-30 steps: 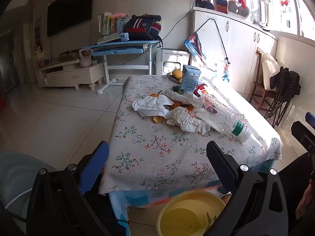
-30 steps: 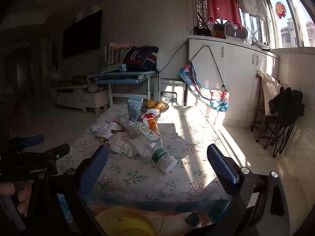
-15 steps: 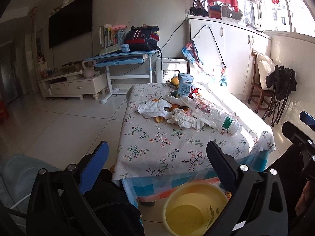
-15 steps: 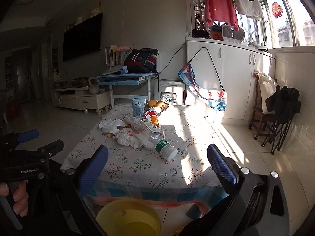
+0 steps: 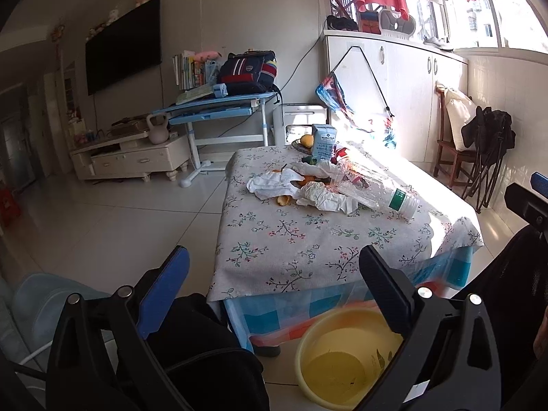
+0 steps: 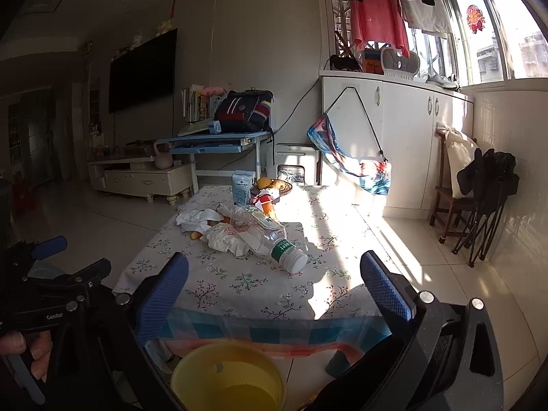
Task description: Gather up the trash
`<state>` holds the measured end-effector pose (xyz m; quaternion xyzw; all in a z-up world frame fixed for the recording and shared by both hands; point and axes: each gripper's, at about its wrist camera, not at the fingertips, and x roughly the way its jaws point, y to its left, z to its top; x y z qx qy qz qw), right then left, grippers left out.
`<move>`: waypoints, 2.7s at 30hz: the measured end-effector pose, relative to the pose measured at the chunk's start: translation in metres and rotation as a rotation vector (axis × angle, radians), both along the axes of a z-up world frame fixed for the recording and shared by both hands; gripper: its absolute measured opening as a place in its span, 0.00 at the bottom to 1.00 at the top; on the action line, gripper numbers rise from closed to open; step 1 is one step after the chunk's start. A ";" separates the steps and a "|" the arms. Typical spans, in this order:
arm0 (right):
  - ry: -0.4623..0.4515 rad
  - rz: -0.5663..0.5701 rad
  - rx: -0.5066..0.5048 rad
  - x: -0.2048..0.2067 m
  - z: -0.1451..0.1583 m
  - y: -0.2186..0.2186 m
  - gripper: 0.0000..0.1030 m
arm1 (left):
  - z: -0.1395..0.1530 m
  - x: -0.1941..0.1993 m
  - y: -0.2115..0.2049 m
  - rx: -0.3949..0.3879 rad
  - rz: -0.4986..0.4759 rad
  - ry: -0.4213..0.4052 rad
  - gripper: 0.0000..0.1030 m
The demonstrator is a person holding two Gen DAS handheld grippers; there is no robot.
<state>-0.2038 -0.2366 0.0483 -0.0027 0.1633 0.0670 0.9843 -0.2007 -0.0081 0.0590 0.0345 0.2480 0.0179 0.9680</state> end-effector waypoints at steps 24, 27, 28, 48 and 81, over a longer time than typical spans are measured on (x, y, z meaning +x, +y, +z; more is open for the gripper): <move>0.023 0.021 -0.084 0.006 -0.004 0.012 0.93 | -0.003 0.003 0.005 -0.014 0.016 -0.013 0.93; 0.025 0.021 -0.084 0.007 -0.003 0.012 0.93 | -0.003 0.003 0.004 -0.013 0.017 -0.012 0.93; 0.025 0.021 -0.083 0.006 -0.003 0.012 0.93 | -0.004 0.003 0.004 -0.012 0.017 -0.012 0.93; 0.028 0.022 -0.083 0.007 -0.002 0.013 0.93 | -0.004 0.003 0.004 -0.009 0.017 -0.010 0.93; 0.067 0.137 -0.148 0.054 0.015 0.023 0.93 | -0.006 0.021 0.001 -0.113 -0.014 0.022 0.93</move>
